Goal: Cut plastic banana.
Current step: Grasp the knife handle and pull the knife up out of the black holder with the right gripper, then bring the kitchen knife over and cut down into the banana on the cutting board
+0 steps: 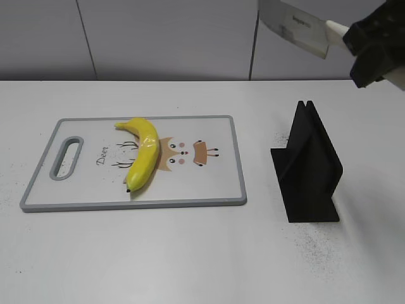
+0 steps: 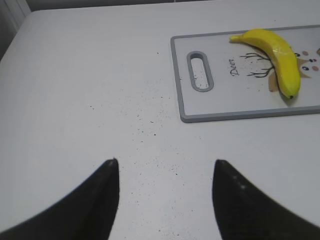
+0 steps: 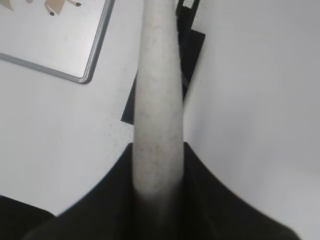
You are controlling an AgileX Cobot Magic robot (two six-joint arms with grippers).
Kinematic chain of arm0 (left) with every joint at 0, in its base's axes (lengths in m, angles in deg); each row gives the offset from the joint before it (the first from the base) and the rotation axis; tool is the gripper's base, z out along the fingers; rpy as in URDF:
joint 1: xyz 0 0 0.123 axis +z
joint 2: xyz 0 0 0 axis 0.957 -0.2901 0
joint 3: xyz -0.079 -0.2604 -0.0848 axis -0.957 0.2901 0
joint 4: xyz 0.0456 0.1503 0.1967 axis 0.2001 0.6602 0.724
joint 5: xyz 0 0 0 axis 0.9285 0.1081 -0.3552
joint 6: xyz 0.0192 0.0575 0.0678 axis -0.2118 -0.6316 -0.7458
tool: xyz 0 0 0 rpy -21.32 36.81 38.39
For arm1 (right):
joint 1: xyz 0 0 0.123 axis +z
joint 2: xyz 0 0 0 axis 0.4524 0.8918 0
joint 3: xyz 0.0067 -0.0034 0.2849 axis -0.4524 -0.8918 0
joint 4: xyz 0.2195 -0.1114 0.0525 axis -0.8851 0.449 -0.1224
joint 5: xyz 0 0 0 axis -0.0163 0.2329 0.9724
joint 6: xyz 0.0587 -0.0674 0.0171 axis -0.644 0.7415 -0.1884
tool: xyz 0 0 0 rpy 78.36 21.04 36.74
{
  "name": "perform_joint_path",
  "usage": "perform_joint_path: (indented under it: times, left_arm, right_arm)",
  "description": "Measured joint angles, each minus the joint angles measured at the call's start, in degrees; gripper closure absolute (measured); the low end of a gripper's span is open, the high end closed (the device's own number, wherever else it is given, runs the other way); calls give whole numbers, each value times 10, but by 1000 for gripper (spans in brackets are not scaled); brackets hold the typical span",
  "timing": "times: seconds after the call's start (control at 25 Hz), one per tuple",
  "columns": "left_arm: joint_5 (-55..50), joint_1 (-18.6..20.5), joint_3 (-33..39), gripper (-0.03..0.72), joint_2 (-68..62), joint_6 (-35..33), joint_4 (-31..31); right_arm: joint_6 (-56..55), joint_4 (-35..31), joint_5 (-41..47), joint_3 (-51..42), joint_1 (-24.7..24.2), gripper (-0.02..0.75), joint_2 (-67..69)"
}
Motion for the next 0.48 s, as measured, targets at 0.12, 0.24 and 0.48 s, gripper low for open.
perform_joint_path:
  times: [0.12,0.24,0.48]
  left_arm:
    - [23,0,-9,135,-39,0,-1]
    - [68,0,-18,135,-90,-1,-6]
    - [169,0,-37,135,-216,-25,-15]
  right_arm:
    - [54,-1,0,38,0,576,38]
    - [123,-14,0,78,0,576,80]
    - [262,-74,0,144,0,576,151]
